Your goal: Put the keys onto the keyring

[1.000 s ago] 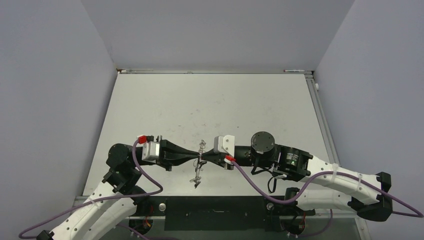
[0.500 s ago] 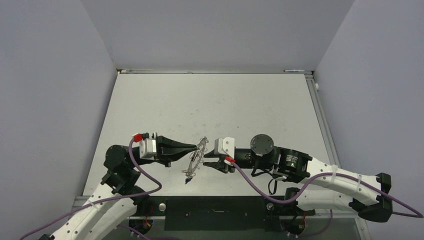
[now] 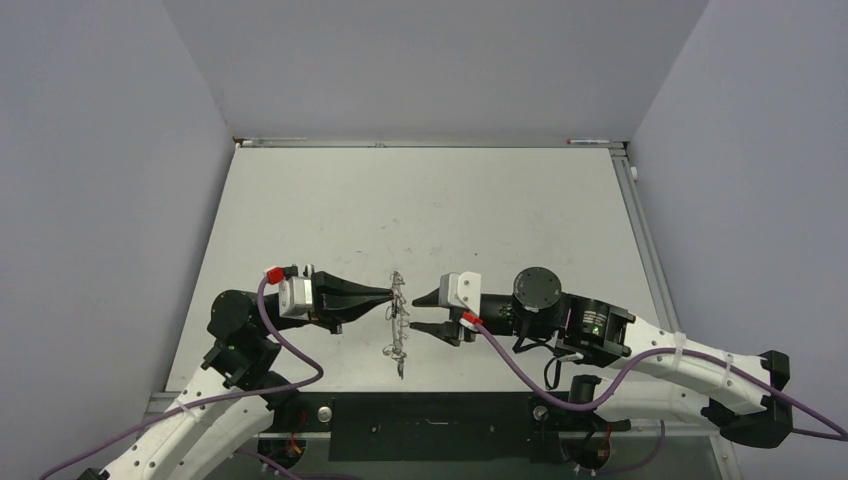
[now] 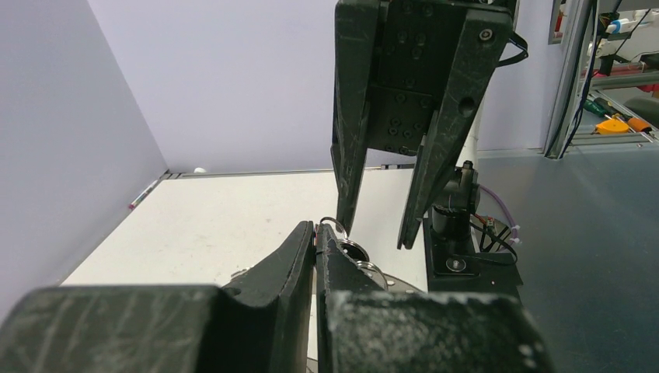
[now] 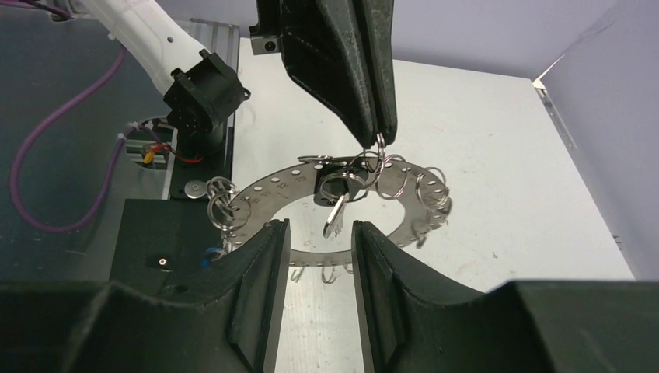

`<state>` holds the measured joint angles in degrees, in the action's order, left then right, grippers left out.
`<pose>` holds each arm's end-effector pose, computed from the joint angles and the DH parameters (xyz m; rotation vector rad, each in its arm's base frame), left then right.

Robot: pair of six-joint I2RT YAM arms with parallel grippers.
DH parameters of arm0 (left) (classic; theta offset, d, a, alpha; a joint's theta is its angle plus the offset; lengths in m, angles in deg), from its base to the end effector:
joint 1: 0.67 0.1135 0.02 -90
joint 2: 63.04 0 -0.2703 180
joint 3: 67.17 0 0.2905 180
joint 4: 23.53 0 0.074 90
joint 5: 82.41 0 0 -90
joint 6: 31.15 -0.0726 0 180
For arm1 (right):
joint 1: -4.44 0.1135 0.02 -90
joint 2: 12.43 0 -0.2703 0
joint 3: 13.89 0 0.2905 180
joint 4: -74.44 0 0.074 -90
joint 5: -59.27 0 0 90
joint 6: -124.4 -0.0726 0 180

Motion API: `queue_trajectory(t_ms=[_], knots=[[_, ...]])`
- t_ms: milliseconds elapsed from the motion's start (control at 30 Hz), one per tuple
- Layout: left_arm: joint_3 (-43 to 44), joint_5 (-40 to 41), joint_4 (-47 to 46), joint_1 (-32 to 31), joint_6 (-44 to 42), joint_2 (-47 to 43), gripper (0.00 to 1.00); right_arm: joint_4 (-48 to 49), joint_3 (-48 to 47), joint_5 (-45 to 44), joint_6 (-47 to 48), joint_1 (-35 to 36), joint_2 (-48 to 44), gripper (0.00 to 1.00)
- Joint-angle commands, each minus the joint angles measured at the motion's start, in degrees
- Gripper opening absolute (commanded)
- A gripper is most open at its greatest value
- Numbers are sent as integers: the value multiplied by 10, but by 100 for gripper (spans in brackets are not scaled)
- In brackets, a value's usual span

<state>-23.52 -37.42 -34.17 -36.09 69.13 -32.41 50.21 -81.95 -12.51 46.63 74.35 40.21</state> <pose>0.1212 -0.1492 0.3670 0.9676 0.9696 -1.1291 0.0739 0.2682 0.3837 -1.3762 1.2008 1.0021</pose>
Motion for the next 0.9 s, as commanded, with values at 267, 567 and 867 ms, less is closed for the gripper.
queue_trajectory(t_ms=[267,567,867], knots=[[6,-7,-37,4,3,2,0,61,-43,-31,17,-12,16,30],[6,-6,-35,4,2,3,0,66,-55,-3,15,-19,29,27],[6,-6,-34,4,0,3,0,73,-64,0,-6,-40,51,24]])
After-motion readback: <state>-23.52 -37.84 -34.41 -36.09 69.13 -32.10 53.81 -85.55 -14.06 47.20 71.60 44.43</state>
